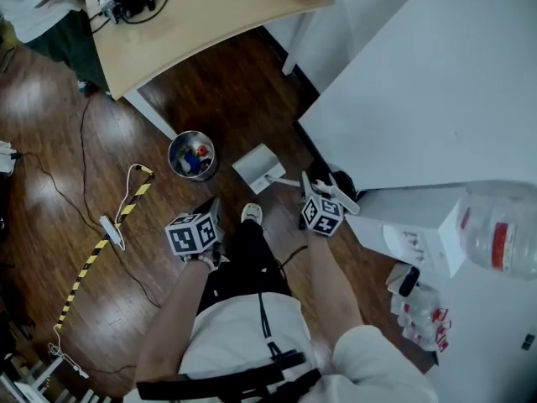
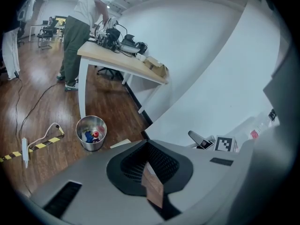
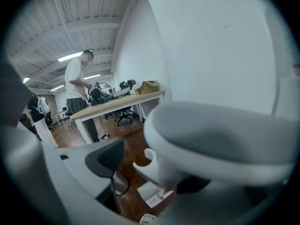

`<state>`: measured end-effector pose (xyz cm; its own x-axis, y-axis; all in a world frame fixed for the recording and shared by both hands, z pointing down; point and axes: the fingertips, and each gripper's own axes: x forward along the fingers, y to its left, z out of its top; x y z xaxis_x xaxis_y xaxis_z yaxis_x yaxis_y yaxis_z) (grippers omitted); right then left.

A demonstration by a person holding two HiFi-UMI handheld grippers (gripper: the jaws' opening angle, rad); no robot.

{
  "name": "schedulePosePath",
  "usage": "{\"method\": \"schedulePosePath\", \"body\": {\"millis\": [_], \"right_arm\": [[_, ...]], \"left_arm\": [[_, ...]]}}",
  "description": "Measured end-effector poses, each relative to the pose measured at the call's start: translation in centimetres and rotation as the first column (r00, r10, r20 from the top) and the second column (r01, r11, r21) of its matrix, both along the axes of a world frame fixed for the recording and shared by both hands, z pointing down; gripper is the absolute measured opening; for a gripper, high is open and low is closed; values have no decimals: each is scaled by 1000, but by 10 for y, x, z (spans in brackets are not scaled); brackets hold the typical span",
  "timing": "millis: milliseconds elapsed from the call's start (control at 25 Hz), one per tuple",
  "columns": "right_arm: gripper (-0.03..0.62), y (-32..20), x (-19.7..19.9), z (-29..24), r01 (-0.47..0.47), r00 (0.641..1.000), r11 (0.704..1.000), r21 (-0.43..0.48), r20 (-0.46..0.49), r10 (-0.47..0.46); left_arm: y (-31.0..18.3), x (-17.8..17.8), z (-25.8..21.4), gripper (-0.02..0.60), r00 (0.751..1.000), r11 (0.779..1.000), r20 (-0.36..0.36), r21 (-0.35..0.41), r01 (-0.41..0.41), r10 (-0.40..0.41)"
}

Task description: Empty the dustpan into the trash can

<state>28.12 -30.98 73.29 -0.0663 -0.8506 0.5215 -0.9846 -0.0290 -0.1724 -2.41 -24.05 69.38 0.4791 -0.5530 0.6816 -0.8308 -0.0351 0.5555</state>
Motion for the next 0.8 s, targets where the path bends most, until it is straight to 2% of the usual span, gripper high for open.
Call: {"method": "schedulePosePath", "body": {"millis": [480,640,800], "right_arm": [[405,23,2,8,-12,1000,1000,-28,-24,11],[420,43,3,23,-25,999,996,-85,-23,24],[419,88,1,41,-57,998,983,-173,16,61]], "left_arm": [[10,6,-1,-12,1000,1000,-1,3,-21,21],[10,4,-3,-12,1000,1000,1,13,-4,4],[18,-4,-8,-12,1000,999,-3,43,8,-8]]}}
